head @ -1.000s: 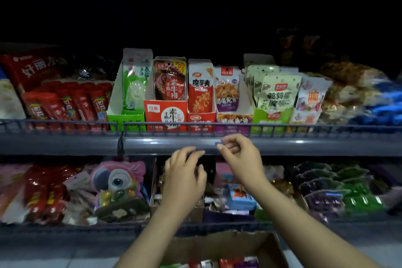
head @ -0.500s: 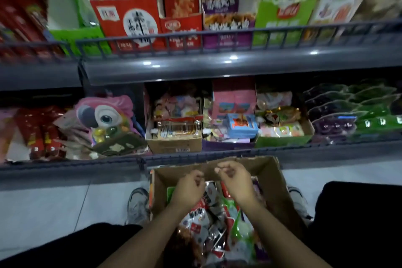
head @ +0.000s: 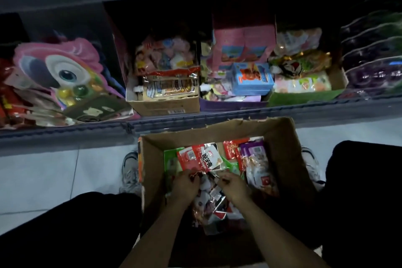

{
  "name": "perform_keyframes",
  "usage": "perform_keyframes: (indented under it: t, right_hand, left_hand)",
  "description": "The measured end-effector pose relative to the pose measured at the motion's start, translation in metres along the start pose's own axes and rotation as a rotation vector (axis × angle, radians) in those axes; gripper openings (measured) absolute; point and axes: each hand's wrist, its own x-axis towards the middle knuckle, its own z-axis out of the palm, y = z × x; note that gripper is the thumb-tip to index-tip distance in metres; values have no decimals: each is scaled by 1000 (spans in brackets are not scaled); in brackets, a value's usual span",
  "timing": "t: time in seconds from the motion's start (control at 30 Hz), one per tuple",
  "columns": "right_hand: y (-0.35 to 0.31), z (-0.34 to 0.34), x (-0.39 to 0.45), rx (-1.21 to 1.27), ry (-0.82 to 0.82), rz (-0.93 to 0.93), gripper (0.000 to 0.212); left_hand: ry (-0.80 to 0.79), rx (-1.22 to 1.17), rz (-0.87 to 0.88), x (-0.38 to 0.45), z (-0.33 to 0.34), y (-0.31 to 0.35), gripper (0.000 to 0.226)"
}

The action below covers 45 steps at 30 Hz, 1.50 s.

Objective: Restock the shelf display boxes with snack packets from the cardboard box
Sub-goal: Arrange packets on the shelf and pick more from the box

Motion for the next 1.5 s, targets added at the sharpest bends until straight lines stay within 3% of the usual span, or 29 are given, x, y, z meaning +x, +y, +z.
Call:
perform_keyframes:
  t: [0.27, 0.4, 0.63, 0.83, 1.03, 1.27, 1.5]
  right_hand:
    - [1, 17, 16, -17, -200, 49, 45]
    - [-5, 20, 24, -22, -244, 64, 50]
    - [2, 17, 28, 182, -22, 154, 38]
    - [7, 0, 19, 333, 10, 204, 37]
    - [-5, -34, 4, 378, -27, 162, 32]
    - [-22, -78, -27, 376, -68, 71, 35]
    - [-65, -116, -77, 496, -112, -175, 34]
  left_hand:
    - [-19, -125, -64, 13, 7, -8, 24]
    - [-20, -229, -80, 11, 11, -7, 36]
    - [-85, -338, -70, 9, 29, 8, 41]
    - [-102, -424, -86, 6, 27, 14, 33]
    - [-122, -312, 58, -12, 17, 33, 42]
    - [-158, -419, 117, -55, -15, 74, 43]
    - [-166, -368, 235, -99, -72, 127, 49]
